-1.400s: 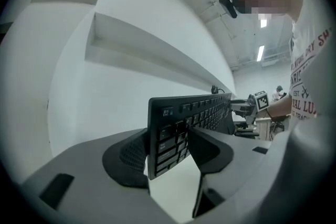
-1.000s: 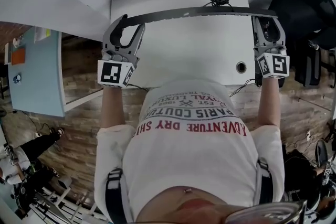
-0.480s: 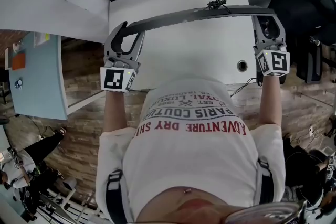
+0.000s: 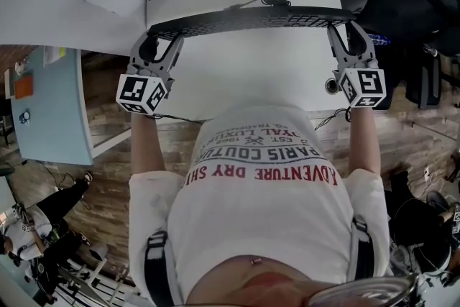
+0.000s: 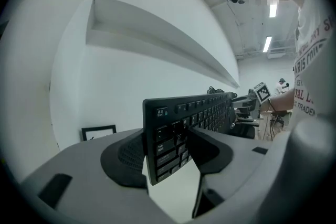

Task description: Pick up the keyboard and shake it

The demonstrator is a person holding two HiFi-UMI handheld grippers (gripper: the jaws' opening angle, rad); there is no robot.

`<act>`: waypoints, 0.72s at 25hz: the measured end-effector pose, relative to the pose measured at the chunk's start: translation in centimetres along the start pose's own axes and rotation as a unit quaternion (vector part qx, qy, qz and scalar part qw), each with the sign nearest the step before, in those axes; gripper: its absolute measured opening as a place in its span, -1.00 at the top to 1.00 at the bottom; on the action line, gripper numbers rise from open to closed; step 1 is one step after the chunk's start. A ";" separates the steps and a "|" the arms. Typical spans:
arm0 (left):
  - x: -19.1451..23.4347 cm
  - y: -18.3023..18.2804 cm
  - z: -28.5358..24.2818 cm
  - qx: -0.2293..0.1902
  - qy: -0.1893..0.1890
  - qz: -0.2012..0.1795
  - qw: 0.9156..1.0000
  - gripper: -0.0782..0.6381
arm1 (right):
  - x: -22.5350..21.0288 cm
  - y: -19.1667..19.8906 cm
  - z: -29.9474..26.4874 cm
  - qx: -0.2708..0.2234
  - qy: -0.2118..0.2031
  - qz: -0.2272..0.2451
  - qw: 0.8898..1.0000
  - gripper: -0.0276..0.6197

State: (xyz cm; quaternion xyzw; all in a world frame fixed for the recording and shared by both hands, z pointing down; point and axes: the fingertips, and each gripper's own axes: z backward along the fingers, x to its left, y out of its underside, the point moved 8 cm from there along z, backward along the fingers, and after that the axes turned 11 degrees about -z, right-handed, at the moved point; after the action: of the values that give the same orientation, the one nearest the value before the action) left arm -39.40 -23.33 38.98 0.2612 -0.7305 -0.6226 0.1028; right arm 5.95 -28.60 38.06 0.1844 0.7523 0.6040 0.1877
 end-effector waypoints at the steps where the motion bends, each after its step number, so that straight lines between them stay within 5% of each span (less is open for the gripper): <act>1: 0.2 0.2 0.0 0.003 0.005 0.004 1.000 0.13 | 0.2 0.2 0.2 0.002 0.000 -0.002 1.000 0.32; 7: 0.4 1.7 -0.1 0.029 0.034 0.032 0.998 0.13 | 1.3 1.5 1.2 0.009 0.015 -0.010 1.000 0.33; 18: 0.6 2.1 0.6 0.029 0.033 0.030 0.999 0.12 | 2.2 1.9 1.5 0.015 0.021 -0.013 1.000 0.33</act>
State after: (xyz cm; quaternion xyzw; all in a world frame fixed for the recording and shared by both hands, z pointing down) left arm -40.70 -22.94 40.79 0.2621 -0.7523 -0.5885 0.1377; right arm 4.88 -25.82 39.47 0.1646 0.7676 0.5934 0.1774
